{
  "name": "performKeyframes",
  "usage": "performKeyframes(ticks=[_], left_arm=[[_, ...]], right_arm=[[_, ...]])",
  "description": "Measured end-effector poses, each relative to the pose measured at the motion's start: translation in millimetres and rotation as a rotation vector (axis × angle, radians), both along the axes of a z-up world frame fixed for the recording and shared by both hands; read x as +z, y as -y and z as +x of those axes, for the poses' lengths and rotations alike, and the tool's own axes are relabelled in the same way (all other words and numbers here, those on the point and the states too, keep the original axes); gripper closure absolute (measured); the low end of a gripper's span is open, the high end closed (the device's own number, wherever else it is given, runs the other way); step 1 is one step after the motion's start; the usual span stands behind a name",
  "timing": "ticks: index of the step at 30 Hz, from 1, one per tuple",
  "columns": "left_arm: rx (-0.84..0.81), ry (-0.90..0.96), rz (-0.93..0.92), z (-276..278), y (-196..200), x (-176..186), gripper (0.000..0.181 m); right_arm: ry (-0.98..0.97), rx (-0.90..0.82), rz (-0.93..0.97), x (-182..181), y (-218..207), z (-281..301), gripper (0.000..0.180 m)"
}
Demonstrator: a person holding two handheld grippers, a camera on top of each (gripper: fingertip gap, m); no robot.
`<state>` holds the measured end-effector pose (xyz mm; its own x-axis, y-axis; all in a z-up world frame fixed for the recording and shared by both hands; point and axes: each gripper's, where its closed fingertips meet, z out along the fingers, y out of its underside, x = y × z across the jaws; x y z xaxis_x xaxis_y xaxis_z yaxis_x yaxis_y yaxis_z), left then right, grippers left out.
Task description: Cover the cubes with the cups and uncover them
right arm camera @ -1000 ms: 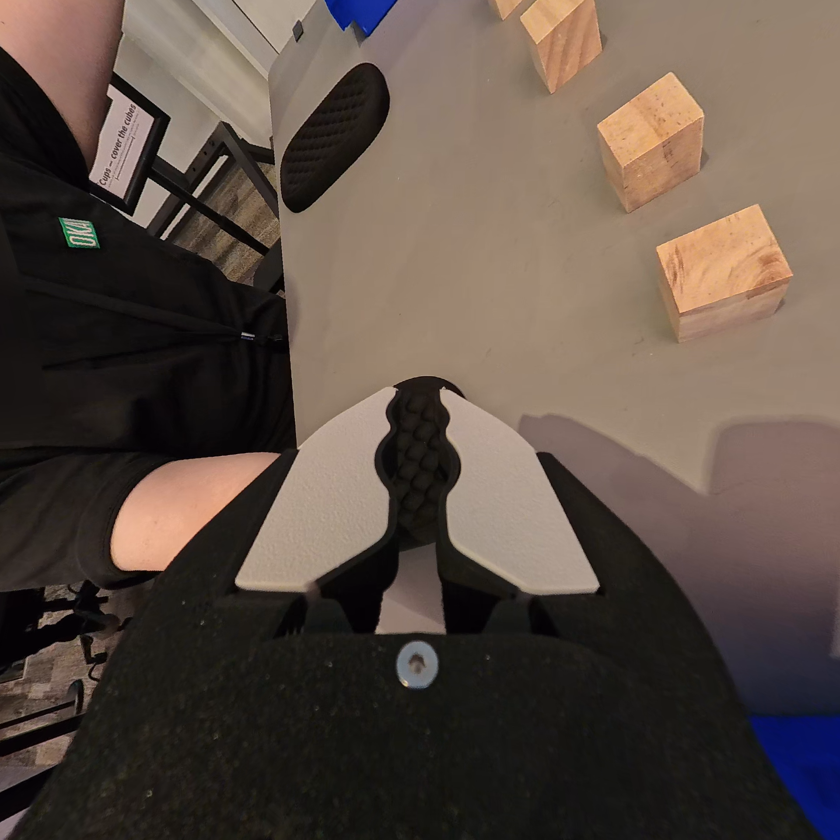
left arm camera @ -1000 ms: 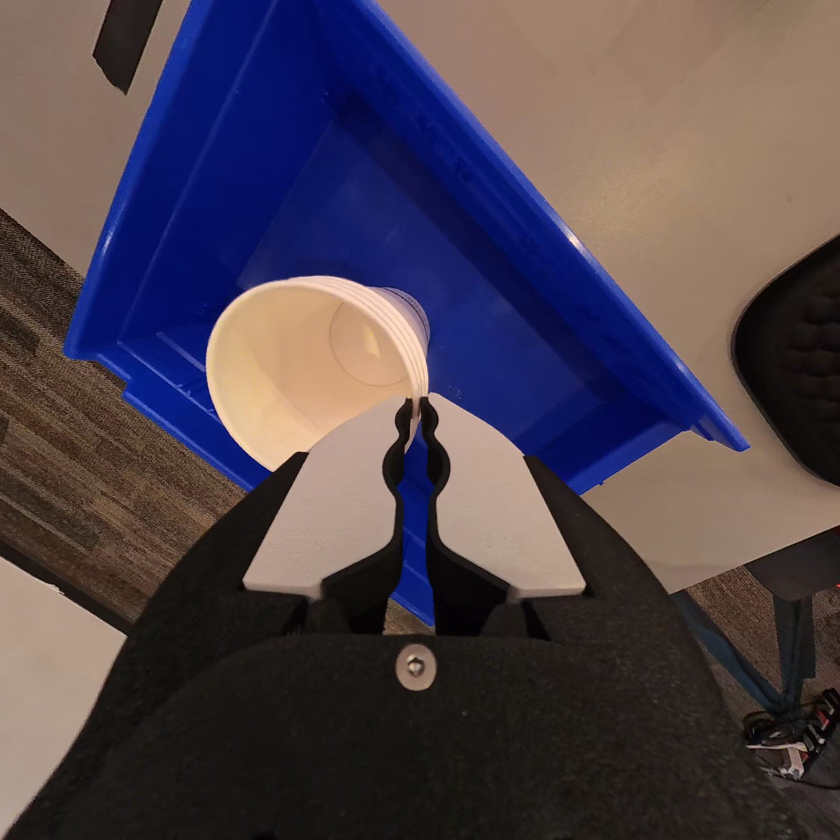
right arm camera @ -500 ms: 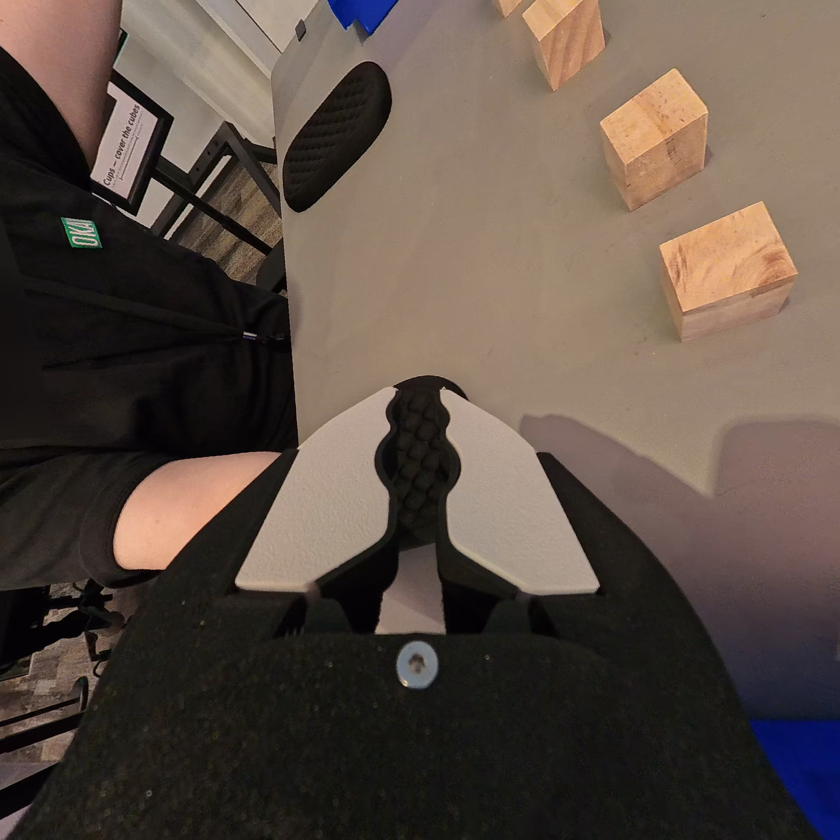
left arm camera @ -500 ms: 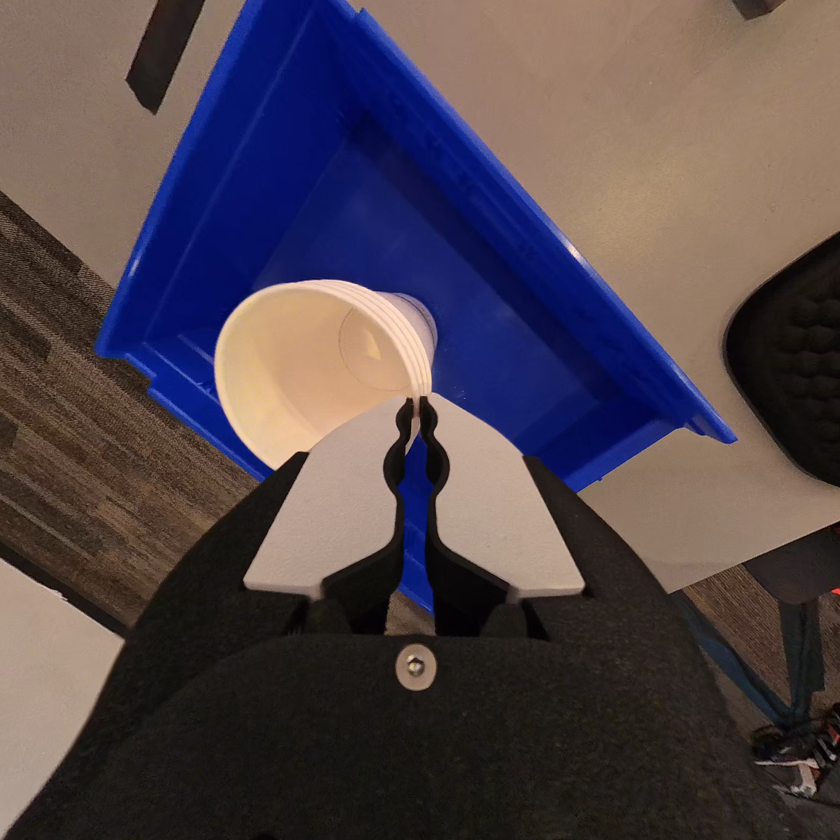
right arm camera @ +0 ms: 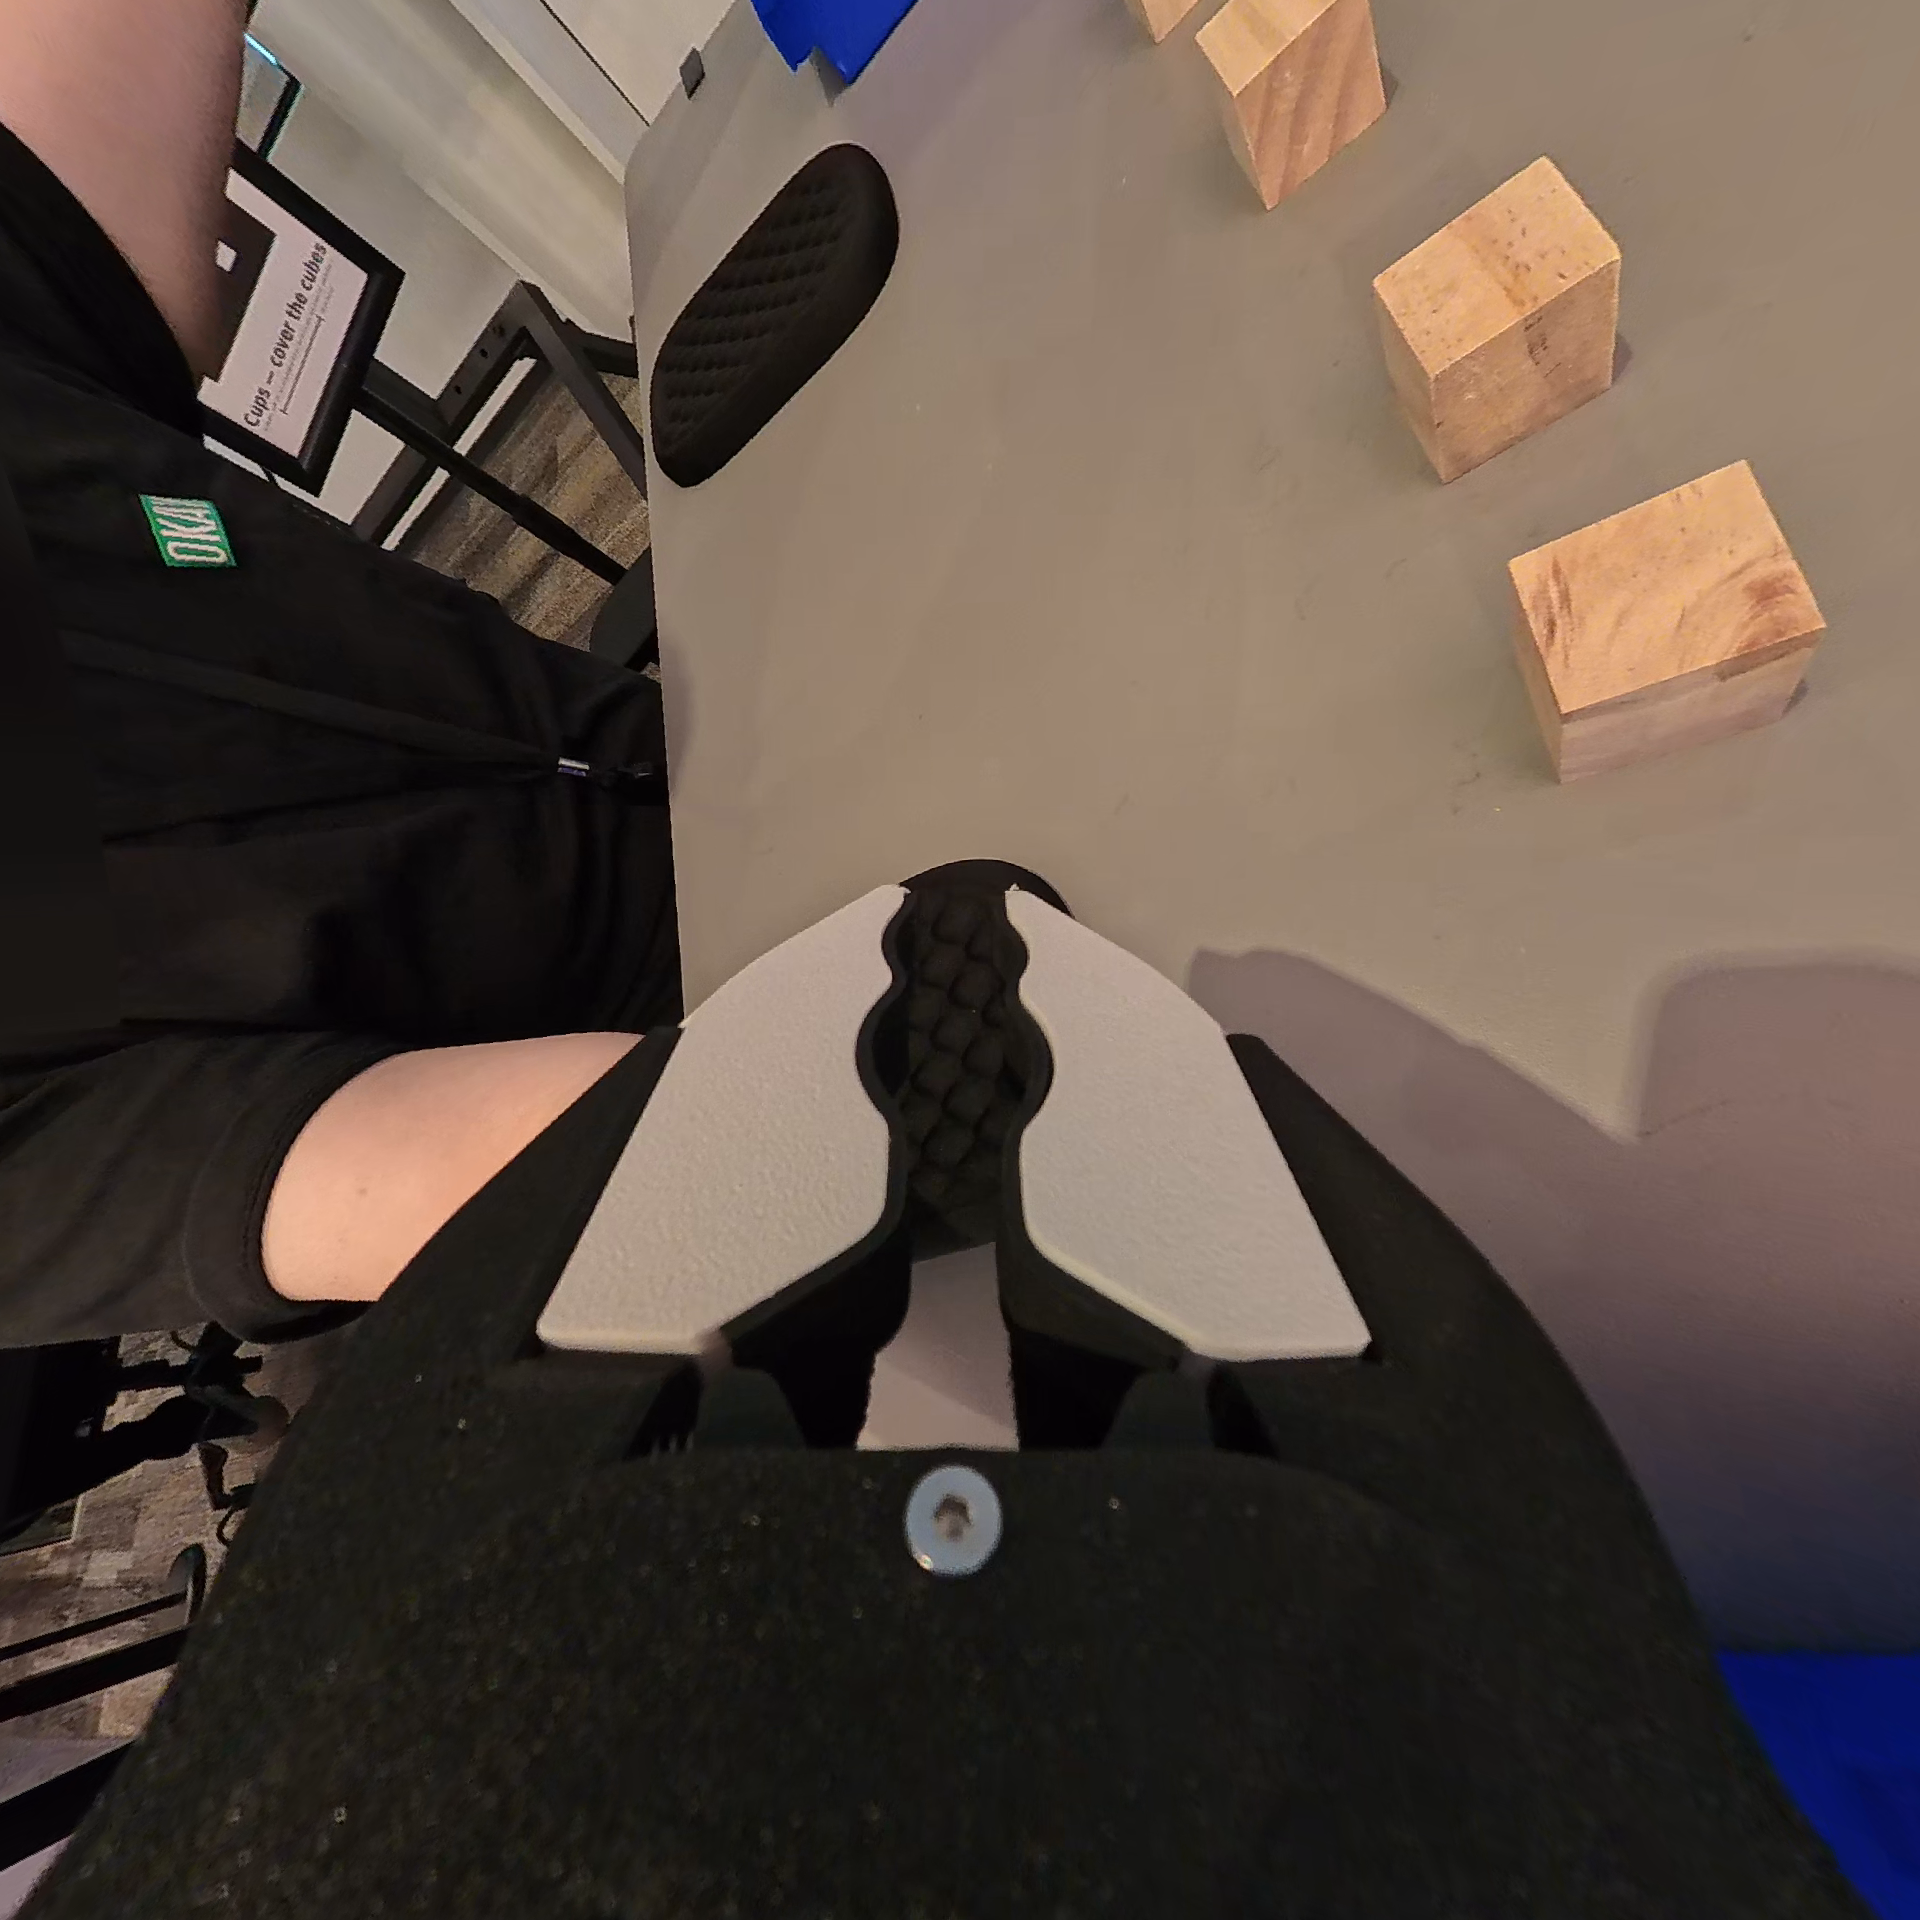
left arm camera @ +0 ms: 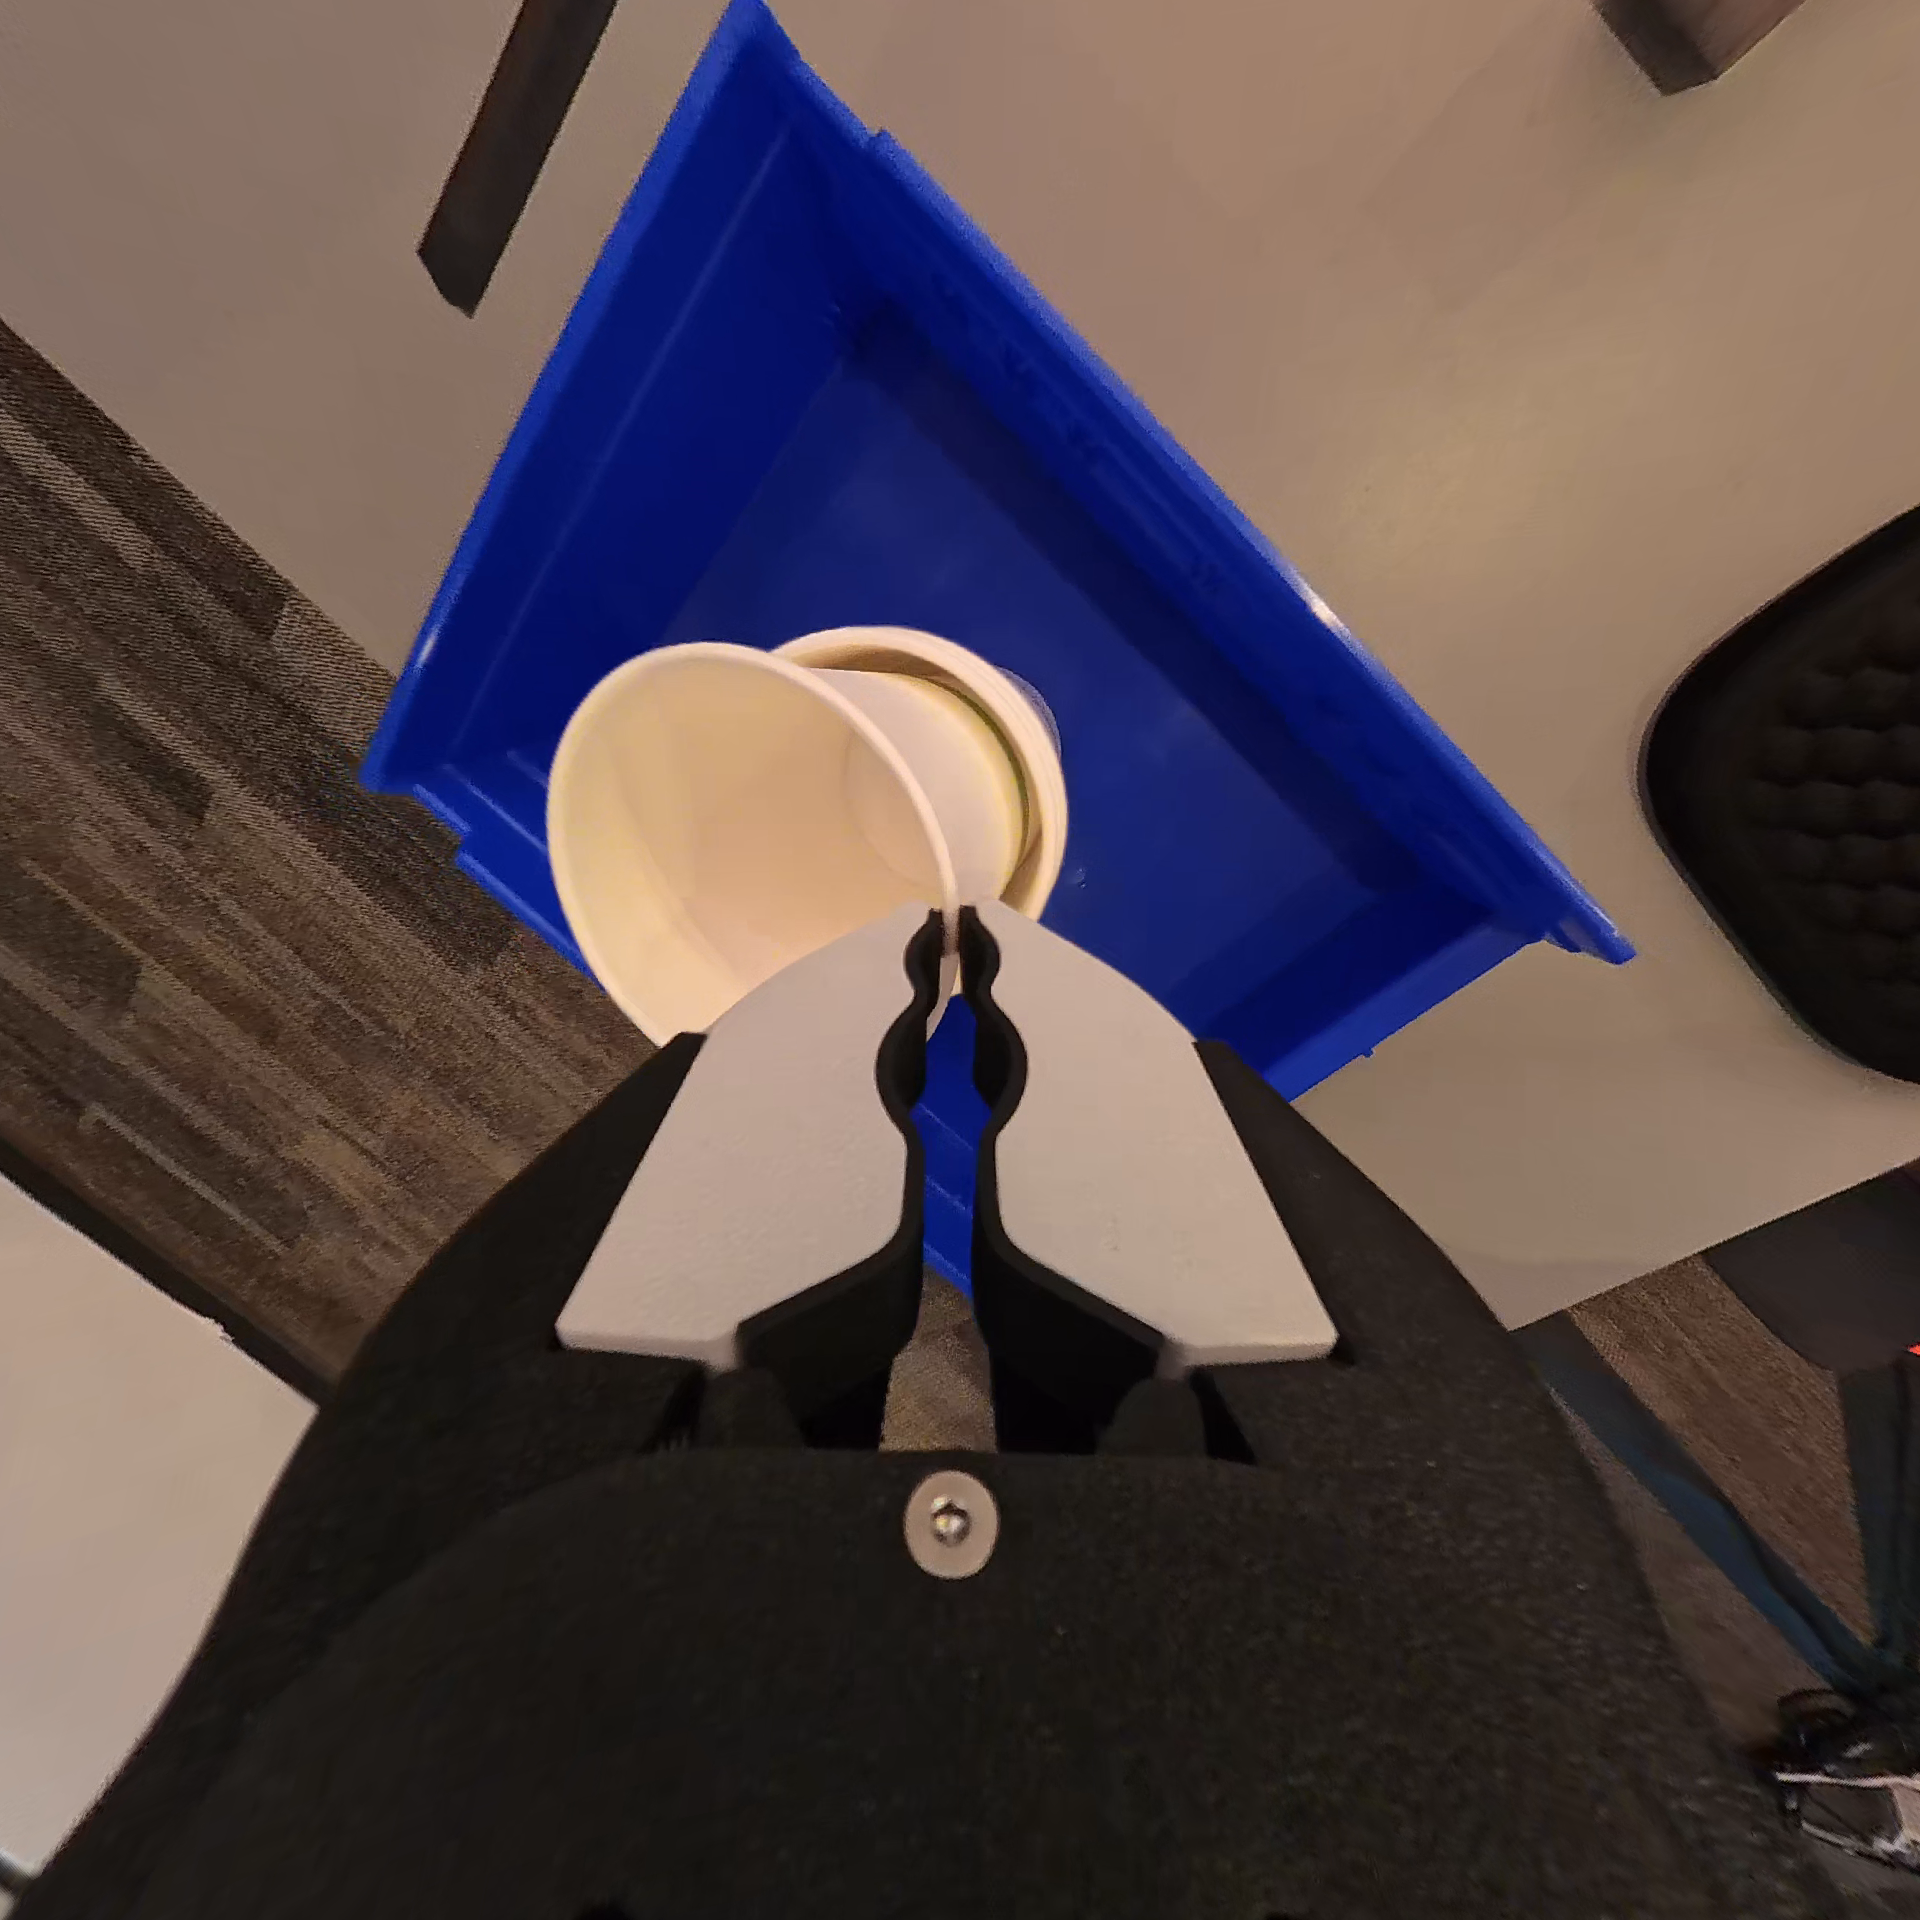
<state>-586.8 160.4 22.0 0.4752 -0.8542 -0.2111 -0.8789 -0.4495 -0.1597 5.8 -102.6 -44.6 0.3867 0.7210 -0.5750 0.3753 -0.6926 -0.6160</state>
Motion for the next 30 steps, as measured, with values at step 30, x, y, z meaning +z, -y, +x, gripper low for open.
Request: performKeyframes(ticks=[30], left_arm=[[-0.418,0.524,0.348,171,85,176,0.178]], right_arm=[[0.054,0.101,0.183,25,-15,-32,0.167]])
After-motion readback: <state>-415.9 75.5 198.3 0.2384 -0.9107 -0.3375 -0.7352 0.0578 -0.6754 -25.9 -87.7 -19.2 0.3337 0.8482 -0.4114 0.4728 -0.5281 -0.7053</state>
